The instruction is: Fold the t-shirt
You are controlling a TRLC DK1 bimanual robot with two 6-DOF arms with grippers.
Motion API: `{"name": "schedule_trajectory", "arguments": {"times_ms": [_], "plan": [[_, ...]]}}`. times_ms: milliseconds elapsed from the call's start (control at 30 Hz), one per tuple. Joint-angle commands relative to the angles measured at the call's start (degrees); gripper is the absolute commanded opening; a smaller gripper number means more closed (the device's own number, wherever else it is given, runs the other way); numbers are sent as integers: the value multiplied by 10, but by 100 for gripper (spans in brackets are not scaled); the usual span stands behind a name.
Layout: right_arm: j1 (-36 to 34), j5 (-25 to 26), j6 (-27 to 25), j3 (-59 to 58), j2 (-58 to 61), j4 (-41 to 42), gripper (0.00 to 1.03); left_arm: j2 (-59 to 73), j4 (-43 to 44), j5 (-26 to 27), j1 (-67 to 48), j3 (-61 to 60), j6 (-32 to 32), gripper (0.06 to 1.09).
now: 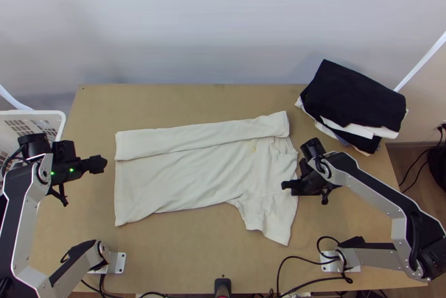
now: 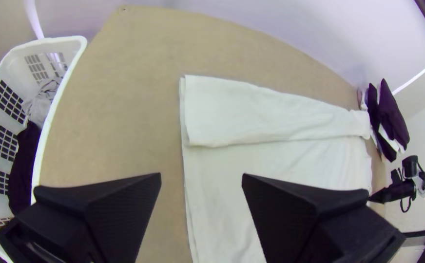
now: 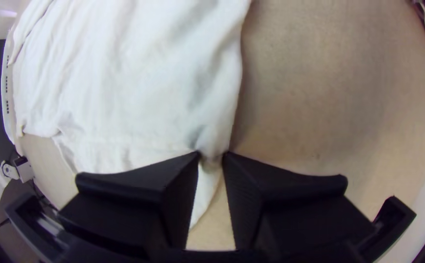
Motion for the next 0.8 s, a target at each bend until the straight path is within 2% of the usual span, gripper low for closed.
{"name": "schedule_trajectory", "arguments": {"times_ms": [0,67,200,400,567,767], "plan": [[-2,-6,-9,-22,-16,11,9,-9,-51,1,-5,22,82,88],[-2,-10,-9,-23,-22,14,3,-10,-91,-5,-5,22,140,88],[0,-10,-11,-20,-34,16,3,-12,-186,-42,-5,23,259,88],[0,-10,-11,-19,-39,18,3,-12,-277,-99,-8,19,368,88],[0,-11,-8,-22,-40,22,3,-12,-306,-129,-47,-4,386,88],[-1,-11,-7,-18,-40,27,3,-11,-306,-148,-132,-48,351,87]]}}
